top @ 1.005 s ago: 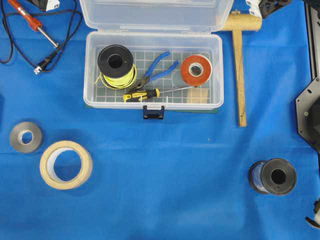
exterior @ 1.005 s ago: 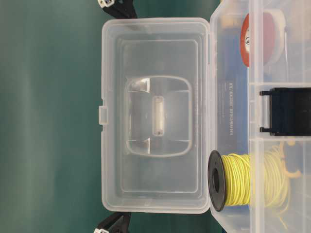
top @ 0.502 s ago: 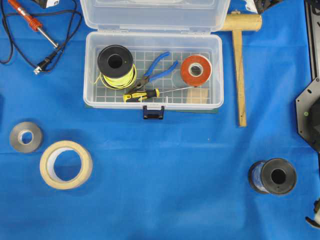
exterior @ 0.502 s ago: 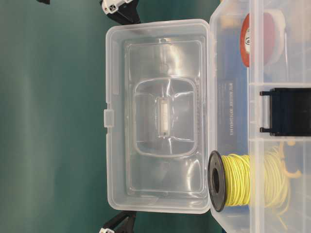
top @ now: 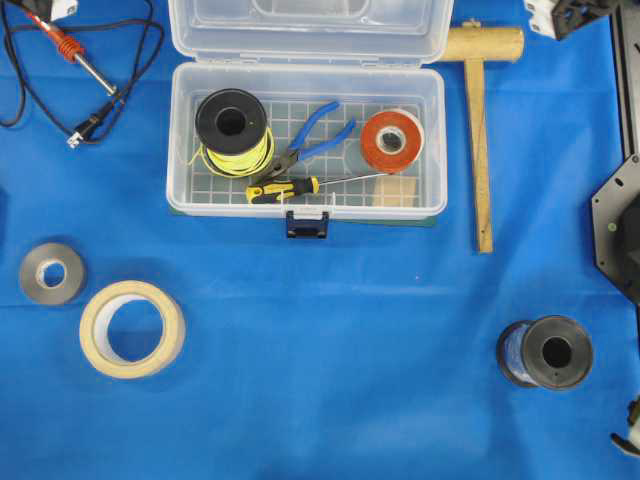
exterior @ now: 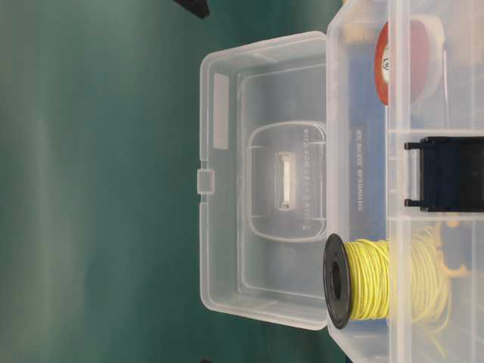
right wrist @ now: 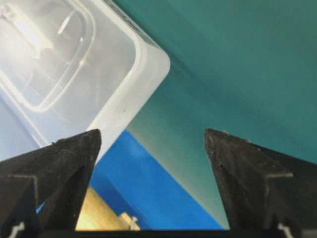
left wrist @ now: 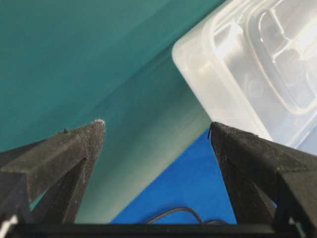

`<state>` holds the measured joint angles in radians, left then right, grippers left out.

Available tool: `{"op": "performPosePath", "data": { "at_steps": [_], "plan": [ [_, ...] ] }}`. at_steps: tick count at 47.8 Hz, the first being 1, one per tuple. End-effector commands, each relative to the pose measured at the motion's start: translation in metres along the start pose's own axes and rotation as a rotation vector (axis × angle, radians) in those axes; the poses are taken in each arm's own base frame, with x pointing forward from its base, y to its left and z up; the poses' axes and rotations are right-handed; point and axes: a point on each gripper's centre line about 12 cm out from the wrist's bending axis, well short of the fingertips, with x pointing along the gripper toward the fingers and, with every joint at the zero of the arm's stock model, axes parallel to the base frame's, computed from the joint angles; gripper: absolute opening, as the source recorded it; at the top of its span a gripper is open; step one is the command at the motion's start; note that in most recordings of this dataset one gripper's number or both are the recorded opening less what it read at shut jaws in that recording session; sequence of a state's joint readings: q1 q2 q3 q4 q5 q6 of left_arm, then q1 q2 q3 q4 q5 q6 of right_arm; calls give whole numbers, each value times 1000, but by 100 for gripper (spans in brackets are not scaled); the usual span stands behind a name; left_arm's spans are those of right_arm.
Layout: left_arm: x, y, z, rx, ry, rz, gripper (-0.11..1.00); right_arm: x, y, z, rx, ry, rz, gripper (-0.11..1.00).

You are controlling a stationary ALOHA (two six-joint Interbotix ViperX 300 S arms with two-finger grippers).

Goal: Open the tool box with both arms.

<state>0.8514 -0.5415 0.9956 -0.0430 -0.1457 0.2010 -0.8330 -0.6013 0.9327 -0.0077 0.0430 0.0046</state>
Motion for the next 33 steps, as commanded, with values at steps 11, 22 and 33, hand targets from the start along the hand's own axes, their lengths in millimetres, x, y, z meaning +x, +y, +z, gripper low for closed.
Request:
{"op": "performPosePath", "data": {
  "at_steps": [11, 22, 33],
  "plan": [
    [-9, 2, 7, -21, -38, 8, 90, -4, -1, 5, 12, -20, -3, 83],
    [-15, -19, 8, -17, -44, -69, 90, -5, 23, 2, -11, 1, 80, 83],
    [-41, -74, 8, 61, -68, -283, 90, -16, 77, -9, -90, 46, 270, 83]
  ]
}}
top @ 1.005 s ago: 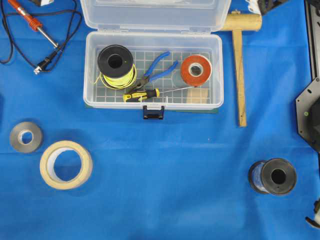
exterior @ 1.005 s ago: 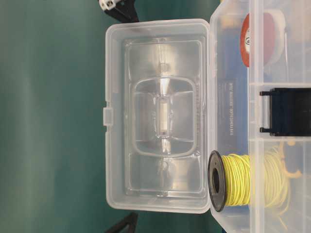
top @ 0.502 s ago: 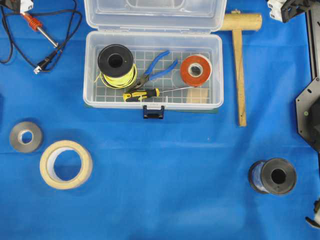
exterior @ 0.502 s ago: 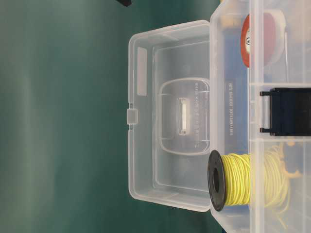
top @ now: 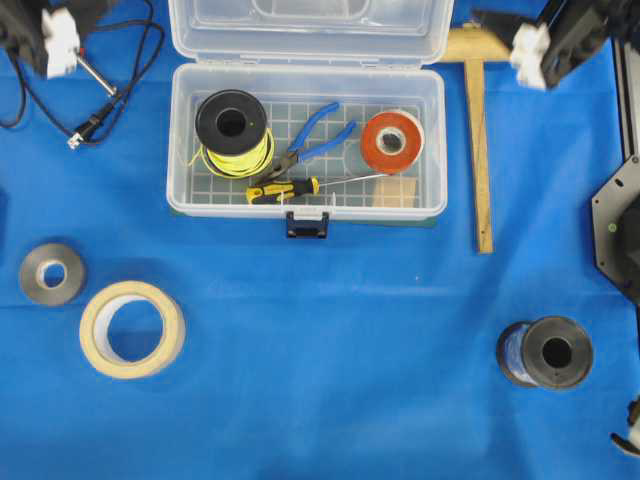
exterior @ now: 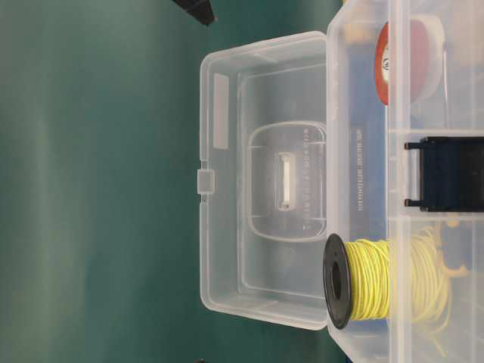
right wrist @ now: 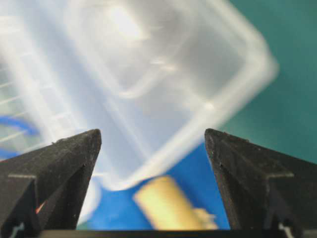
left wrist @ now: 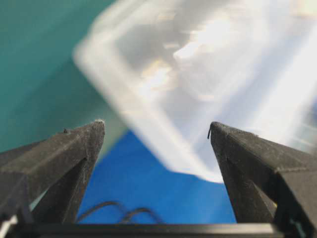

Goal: Open the tool box with both arms.

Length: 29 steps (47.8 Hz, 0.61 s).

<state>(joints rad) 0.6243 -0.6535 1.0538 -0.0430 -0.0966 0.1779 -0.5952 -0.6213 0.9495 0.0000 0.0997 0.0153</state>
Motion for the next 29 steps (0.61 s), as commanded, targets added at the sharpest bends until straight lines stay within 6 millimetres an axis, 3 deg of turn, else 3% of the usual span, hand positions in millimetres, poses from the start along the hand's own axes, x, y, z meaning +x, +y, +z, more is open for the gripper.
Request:
{"op": "performPosePath", "data": {
  "at_steps": [1, 15, 22, 29],
  "plan": [
    [-9, -22, 9, 21, -33, -87, 90, -2, 20, 3, -26, -6, 68, 83],
    [-41, -84, 7, 91, -56, -359, 90, -14, 88, -8, -138, 19, 308, 83],
    [-45, -97, 4, 113, -51, -413, 90, -20, 110, -15, -178, 33, 387, 83],
    [-46, -98, 4, 120, -52, -416, 90, -22, 113, -17, -191, 49, 399, 83]
  ]
}}
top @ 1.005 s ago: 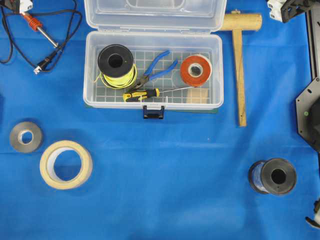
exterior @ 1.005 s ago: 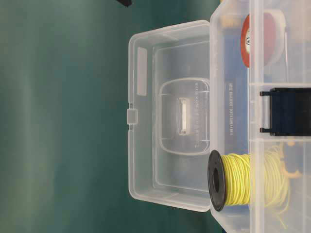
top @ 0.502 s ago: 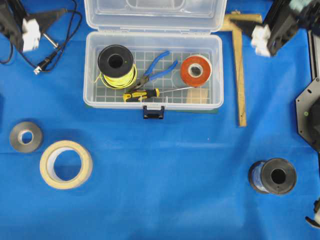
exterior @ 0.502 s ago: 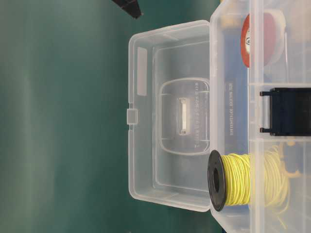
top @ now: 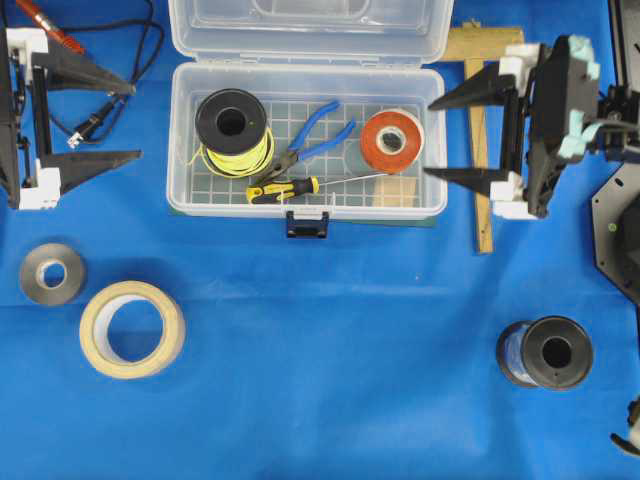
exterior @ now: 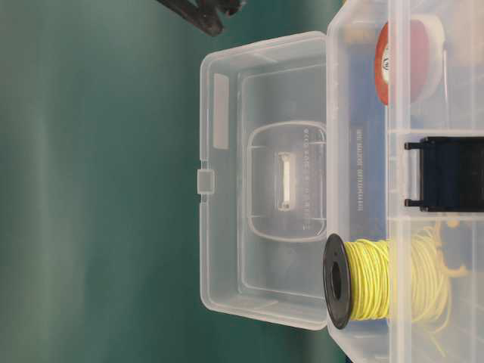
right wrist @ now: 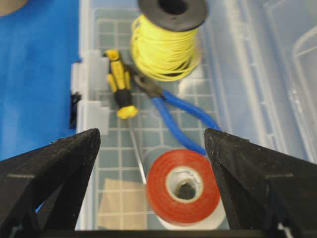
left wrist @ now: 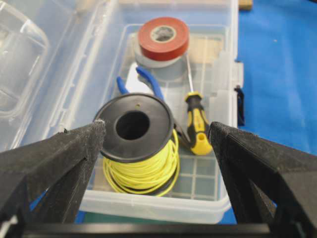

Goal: Open the tool box with both arms.

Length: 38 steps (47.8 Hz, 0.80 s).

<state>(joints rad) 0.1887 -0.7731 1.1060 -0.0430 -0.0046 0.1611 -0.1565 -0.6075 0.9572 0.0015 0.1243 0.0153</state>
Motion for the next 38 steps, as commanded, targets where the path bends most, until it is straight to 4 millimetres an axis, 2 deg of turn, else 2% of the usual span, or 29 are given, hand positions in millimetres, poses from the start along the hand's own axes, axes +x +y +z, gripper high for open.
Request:
{"op": "performPosePath", "data": {
  "at_steps": [1, 12, 24, 30, 38],
  "plan": [
    [-1, 1, 6, 8, -20, 2, 90, -4, 1, 4, -4, 0, 4, 83],
    [-18, 0, 3, 5, -17, -1, 90, -33, 1, -2, 1, -6, 5, 83],
    [-41, -3, -21, -9, -13, -2, 90, -73, 1, -23, 10, -60, 9, 83],
    [-53, -4, -29, -23, -43, -1, 90, -83, 1, -39, 39, -82, 18, 83],
    [-63, -6, -42, -39, -63, 0, 90, -84, 2, -57, 94, -50, 25, 83]
  ]
}}
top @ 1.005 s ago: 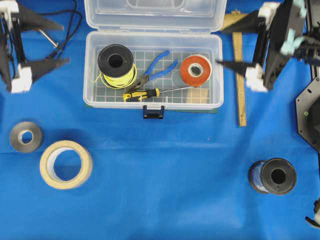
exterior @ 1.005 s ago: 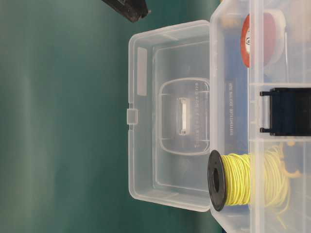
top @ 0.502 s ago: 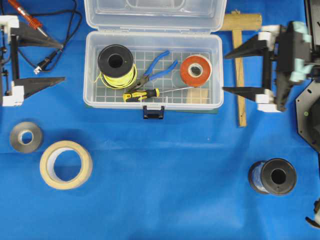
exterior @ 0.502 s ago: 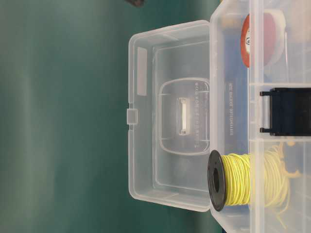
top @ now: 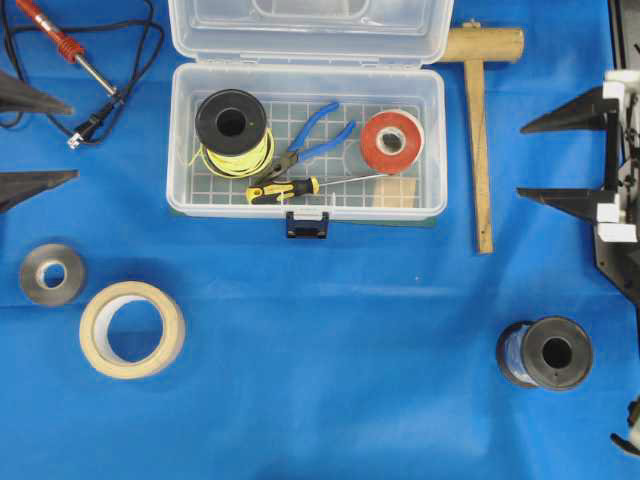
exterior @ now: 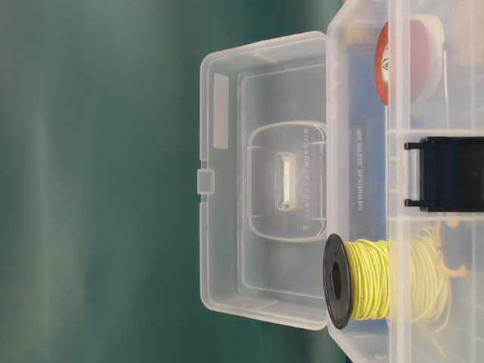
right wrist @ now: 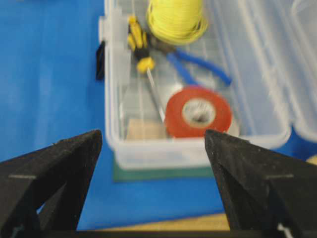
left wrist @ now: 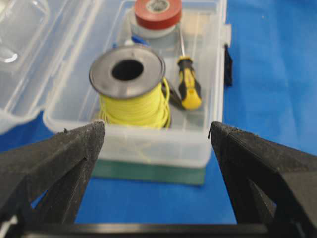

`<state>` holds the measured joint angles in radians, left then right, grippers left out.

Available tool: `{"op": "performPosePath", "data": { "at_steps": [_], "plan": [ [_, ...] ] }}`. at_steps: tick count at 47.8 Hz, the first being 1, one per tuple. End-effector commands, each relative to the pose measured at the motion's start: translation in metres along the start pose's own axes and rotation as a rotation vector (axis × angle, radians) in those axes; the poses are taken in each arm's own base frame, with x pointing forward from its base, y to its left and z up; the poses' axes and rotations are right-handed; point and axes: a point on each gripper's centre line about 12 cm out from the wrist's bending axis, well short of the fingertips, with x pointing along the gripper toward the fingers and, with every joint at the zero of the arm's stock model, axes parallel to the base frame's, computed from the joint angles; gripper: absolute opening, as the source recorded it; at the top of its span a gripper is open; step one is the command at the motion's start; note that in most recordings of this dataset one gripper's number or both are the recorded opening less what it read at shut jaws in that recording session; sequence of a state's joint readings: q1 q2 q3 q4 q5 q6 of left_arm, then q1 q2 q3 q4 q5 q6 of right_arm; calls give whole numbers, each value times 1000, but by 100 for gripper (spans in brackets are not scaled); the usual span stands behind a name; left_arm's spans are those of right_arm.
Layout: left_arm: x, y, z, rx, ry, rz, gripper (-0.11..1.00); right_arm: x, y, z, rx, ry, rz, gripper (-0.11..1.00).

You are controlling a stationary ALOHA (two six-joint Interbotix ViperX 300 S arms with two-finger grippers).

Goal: Open the tool box with both arms.

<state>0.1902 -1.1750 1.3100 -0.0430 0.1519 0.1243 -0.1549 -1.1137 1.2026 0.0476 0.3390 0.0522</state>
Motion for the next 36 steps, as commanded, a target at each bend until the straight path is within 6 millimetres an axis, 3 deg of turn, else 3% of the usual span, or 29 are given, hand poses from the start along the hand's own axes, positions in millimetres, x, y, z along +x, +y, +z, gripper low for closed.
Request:
{"op": "performPosePath", "data": {
  "at_steps": [1, 36],
  "plan": [
    [-4, 0, 1, -6, -23, 0, 90, 0, 1, 1, 17, -4, 5, 83],
    [-5, -1, -3, -24, 3, -3, 90, 4, 0, -2, 10, 9, -1, 83]
  ]
}}
